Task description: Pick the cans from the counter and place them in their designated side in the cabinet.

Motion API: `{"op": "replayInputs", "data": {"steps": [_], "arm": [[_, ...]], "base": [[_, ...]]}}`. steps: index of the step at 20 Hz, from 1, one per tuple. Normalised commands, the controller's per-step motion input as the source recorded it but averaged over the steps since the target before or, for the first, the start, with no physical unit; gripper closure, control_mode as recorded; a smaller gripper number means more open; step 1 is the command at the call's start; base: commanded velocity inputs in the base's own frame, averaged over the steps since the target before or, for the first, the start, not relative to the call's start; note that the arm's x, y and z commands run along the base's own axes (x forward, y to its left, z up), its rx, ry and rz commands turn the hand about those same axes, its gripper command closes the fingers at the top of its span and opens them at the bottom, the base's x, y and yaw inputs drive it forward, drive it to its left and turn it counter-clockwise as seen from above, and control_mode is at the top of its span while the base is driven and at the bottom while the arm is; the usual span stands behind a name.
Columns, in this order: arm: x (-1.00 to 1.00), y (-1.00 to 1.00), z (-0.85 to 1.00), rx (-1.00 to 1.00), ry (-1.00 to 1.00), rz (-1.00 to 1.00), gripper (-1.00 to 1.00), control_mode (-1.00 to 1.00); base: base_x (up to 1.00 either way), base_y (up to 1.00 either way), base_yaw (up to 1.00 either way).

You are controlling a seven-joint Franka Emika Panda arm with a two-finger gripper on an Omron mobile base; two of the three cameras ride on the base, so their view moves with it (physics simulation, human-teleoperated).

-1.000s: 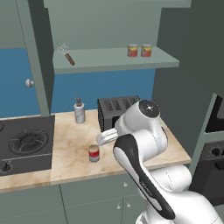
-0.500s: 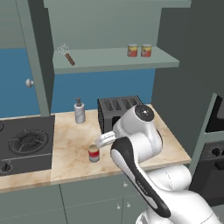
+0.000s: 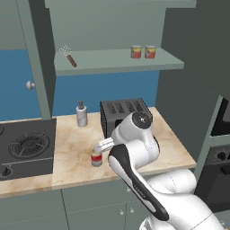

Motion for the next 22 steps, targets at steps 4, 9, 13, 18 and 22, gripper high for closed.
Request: {"op": "replayInputs", "data": {"steps": [4, 9, 13, 18, 22], "arm": [[0.10, 0.08, -0.21, -0.01, 0.00, 0.00, -1.00, -1.00], [0.12, 0.09, -0.21, -0.02, 0.00, 0.00, -1.00, -1.00], [0.13, 0.11, -0.21, -0.02, 0.00, 0.00, -1.00, -1.00], [0.20, 0.11, -0.16, -0.01, 0.00, 0.00, -1.00, -1.00], [0.27, 0.10, -0.16, 0.00, 0.00, 0.00, -1.00, -1.00]], "base": [[0.00, 0.00, 0.00], [0.00, 0.00, 0.00], [0.00, 0.00, 0.00], [0.00, 0.00, 0.00], [0.00, 0.00, 0.00]]}}
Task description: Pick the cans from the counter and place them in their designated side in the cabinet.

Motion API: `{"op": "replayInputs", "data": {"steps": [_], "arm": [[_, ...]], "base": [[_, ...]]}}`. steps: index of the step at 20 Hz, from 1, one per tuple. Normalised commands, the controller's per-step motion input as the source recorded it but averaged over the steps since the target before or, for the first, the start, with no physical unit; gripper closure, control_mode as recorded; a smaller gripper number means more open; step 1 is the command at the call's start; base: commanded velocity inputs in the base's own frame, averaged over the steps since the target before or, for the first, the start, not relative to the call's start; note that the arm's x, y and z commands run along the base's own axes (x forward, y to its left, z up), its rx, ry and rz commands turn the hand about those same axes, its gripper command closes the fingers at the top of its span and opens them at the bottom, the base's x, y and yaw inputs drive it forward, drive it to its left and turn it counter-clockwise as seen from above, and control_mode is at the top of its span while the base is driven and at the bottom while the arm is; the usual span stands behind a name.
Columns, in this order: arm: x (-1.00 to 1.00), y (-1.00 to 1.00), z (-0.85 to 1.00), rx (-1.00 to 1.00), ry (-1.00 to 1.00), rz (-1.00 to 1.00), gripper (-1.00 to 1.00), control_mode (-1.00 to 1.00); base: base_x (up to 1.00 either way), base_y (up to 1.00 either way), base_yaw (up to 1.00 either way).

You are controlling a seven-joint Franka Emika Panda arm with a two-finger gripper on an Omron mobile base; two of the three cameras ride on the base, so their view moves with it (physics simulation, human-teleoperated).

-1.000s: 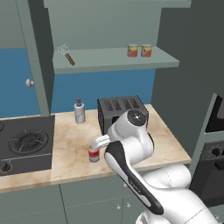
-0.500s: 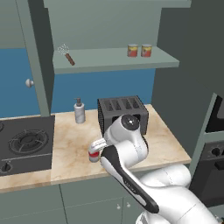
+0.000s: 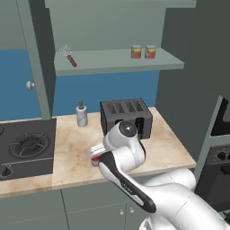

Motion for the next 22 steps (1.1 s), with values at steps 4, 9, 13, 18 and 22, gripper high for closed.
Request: {"op": "replayInputs", "data": {"steps": [4, 9, 13, 18, 22], "arm": [[0.26, 0.07, -0.17, 0.00, 0.00, 0.00, -1.00, -1.00], [0.24, 0.08, -0.21, -0.01, 0.00, 0.00, -1.00, -1.00], [0.25, 0.09, -0.21, 0.00, 0.00, 0.00, -1.00, -1.00], [0.22, 0.10, -0.23, -0.01, 0.01, 0.00, -1.00, -1.00], [0.18, 0.08, -0.24, -0.02, 0.03, 0.00, -1.00, -1.00]], "base": [[0.00, 0.00, 0.00], [0.00, 0.00, 0.00], [0.00, 0.00, 0.00], [0.00, 0.00, 0.00], [0.00, 0.00, 0.00]]}}
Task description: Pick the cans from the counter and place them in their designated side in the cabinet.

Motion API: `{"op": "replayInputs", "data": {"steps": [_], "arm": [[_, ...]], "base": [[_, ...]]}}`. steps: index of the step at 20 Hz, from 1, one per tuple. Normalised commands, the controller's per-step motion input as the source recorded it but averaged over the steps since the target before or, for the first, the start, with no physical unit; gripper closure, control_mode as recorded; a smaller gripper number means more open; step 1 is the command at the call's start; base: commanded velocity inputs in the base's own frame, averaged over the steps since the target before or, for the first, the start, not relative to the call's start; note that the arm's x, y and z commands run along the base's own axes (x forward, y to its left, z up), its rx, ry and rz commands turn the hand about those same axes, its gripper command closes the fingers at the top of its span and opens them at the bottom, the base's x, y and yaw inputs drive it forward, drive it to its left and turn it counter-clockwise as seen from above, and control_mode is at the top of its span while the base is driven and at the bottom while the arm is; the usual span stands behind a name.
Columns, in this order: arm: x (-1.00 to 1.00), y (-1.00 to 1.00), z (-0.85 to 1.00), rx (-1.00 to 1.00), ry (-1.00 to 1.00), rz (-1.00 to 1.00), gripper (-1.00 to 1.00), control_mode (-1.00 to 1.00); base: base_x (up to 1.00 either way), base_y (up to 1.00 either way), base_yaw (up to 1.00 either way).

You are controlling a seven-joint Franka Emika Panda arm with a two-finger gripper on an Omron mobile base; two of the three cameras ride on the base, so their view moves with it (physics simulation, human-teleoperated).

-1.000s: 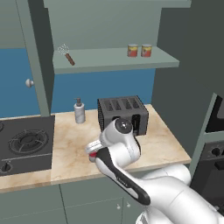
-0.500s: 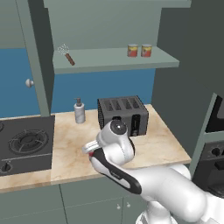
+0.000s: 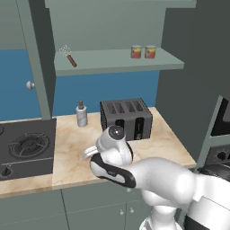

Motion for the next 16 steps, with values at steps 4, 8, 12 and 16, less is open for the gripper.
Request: {"op": "replayInputs", "data": {"steps": [4, 8, 12, 16], "arm": [[0.15, 0.05, -0.24, -0.01, 0.03, 0.00, -1.00, -1.00], [0.15, 0.07, -0.23, -0.02, 0.02, 0.00, -1.00, -1.00], [0.15, 0.09, -0.23, -0.02, 0.02, 0.00, -1.00, -1.00], [0.15, 0.09, -0.22, -0.02, 0.02, 0.00, -1.00, -1.00]], "base": [[0.00, 0.00, 0.00], [0.00, 0.00, 0.00], [0.00, 0.00, 0.00], [0.00, 0.00, 0.00]]}}
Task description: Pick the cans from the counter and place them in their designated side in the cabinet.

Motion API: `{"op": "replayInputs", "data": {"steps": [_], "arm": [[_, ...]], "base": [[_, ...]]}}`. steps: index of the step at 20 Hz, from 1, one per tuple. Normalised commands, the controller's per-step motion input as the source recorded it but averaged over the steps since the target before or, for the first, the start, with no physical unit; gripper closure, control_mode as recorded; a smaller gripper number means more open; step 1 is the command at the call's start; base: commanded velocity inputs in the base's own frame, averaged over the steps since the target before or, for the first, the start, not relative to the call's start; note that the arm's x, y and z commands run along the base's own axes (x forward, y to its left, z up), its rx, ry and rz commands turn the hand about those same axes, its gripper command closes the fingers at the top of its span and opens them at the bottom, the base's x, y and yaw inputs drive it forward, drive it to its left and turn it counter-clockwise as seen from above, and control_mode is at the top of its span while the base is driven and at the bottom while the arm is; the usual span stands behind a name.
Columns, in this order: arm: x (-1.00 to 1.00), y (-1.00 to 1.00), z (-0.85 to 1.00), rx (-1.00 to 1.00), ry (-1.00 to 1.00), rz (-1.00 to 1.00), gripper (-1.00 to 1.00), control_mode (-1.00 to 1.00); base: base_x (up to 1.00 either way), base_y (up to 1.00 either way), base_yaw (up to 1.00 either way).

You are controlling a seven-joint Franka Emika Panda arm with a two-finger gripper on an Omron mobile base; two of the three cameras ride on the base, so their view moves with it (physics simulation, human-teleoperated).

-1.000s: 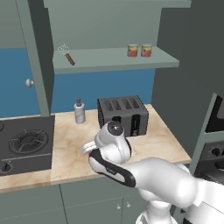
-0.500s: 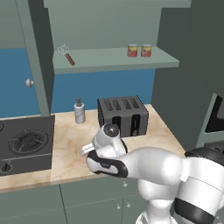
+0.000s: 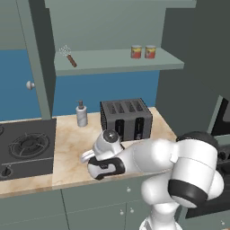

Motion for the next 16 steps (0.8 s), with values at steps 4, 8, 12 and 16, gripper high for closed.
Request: {"op": "replayInputs", "data": {"steps": [4, 8, 12, 16], "arm": [[0.15, 0.10, -0.20, -0.02, 0.01, 0.00, 1.00, -1.00], [0.06, 0.05, -0.08, -0.01, 0.00, 0.00, 1.00, -1.00], [0.00, 0.00, 0.00, 0.00, 0.00, 0.00, 1.00, -1.00], [-0.03, 0.00, 0.05, 0.00, 0.00, 0.00, 1.00, -1.00]], "base": [[0.00, 0.00, 0.00], [0.00, 0.00, 0.00], [0.00, 0.00, 0.00], [0.00, 0.00, 0.00]]}}
